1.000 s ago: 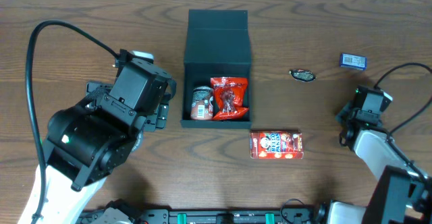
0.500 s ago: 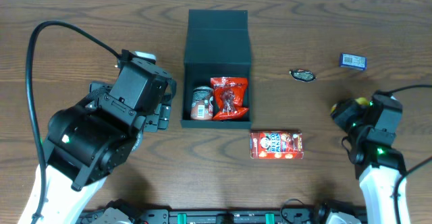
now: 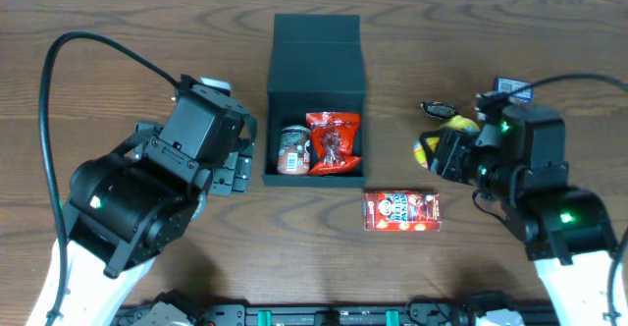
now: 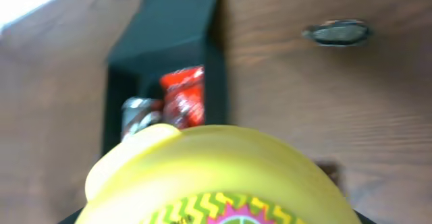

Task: Pack container
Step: 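Grasp the yellow Mentos bottle with the right gripper and lift, then carry the bottle with the right gripper into the box's back corner, then lower the bottle into the box and open the right gripper, then withdraw the right gripper from the box toward the red Hello Panda box, then lower the right gripper onto the red Hello Panda box and grasp it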

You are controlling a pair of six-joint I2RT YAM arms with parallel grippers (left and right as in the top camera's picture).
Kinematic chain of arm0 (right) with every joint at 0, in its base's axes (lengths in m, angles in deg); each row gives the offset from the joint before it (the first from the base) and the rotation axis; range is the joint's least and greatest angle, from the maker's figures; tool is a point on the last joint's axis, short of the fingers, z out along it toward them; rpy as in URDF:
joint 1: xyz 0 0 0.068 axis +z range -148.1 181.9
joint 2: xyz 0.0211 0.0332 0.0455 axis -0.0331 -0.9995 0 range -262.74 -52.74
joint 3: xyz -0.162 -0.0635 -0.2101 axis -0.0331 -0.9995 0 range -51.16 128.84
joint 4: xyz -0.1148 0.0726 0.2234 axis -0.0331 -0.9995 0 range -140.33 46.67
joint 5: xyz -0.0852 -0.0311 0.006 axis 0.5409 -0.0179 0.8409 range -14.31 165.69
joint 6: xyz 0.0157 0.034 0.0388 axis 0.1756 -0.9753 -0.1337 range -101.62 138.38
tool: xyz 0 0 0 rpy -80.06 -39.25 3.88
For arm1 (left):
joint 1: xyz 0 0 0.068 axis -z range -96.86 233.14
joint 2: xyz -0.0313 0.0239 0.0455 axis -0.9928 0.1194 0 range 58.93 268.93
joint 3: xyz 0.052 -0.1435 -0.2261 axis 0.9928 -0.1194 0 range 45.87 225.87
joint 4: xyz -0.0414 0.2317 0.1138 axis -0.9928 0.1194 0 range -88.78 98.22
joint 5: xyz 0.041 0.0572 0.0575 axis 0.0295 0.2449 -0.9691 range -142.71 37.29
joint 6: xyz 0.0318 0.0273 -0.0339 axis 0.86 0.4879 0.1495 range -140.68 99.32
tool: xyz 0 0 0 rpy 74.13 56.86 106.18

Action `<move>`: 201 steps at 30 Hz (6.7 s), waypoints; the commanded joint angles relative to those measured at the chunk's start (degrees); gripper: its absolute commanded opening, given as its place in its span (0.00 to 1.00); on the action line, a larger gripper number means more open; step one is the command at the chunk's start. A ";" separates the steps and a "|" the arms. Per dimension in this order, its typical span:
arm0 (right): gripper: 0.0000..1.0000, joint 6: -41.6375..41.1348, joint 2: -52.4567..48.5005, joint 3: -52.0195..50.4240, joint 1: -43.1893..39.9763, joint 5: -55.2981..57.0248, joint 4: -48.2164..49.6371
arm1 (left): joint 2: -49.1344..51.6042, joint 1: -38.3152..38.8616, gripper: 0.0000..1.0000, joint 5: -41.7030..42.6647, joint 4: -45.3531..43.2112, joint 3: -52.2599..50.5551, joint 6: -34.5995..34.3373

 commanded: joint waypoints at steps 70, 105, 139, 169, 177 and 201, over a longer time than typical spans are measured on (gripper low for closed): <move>0.02 -90.68 -62.75 34.62 22.47 -0.68 24.41 | -7.43 -3.98 0.95 -1.27 9.07 -0.46 -11.23; 0.05 -90.68 -62.82 34.62 24.85 1.66 14.14 | -7.43 -3.98 0.95 -1.25 9.92 -0.48 -11.26; 0.99 -81.02 -61.66 34.62 22.82 -3.85 25.81 | -7.56 -3.98 0.95 -1.07 10.08 -0.46 -11.04; 0.99 19.41 -17.73 34.62 19.26 12.37 -32.33 | -8.87 -3.98 0.95 -7.10 9.86 -0.46 -11.30; 0.99 25.03 -18.62 34.10 19.26 14.01 -43.98 | -8.87 -3.98 0.95 -4.87 8.96 -0.48 -11.32; 0.99 56.39 -33.77 23.71 11.98 20.37 -44.26 | -8.68 -3.98 0.95 -3.26 9.01 -1.18 -11.13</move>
